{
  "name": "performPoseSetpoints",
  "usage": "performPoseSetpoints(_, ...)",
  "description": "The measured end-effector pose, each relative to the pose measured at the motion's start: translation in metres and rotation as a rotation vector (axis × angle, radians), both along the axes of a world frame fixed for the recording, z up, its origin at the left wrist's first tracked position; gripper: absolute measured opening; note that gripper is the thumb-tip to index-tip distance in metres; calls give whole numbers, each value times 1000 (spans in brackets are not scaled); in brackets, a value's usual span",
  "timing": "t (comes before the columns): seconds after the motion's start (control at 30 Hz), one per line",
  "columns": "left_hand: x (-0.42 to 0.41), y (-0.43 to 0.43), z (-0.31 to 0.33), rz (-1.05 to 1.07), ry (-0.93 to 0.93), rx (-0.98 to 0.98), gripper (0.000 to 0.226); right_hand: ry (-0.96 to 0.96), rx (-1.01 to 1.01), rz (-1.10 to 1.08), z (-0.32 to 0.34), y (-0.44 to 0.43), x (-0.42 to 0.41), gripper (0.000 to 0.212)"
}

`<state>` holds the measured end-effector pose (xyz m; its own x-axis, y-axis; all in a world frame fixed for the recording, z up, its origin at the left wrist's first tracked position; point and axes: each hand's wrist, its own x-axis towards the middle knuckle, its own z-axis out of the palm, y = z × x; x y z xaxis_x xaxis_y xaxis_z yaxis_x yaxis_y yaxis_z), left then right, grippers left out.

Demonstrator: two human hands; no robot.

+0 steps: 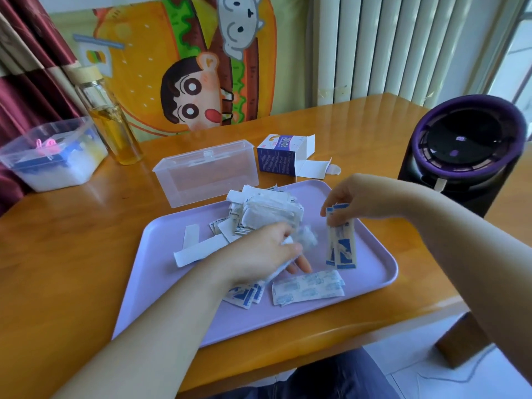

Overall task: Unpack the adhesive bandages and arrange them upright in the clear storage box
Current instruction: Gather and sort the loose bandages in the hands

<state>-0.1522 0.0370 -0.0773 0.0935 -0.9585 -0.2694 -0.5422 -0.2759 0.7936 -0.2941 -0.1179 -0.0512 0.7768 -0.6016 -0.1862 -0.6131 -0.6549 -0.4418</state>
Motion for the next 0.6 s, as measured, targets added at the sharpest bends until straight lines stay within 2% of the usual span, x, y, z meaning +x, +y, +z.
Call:
performPoseSetpoints(0.13, -13, 0, 3, -112, -139, 70, 6, 74, -152, 71, -12, -3, 15, 27)
performPoseSetpoints(0.23, -20, 0, 3, -146, -273, 84, 12, 26, -253, 76, -23, -7, 17, 38)
performPoseSetpoints(0.3, -22, 0, -1, -147, -321, 74, 14, -54, -318, 56, -22, -5, 15, 36)
performPoseSetpoints(0.4, -25, 0, -8, -117, -357, 13, 15, -109, -229, 113, -7, 11, 9, 19)
performPoseSetpoints(0.47, -23, 2, -8, -95, -360, 0, 27, -2, -94, 206, 2, 28, 7, 14)
performPoseSetpoints(0.6, -7, 11, 5, -59, -461, 16, 39, 218, -42, 336, 2, 50, 10, 26)
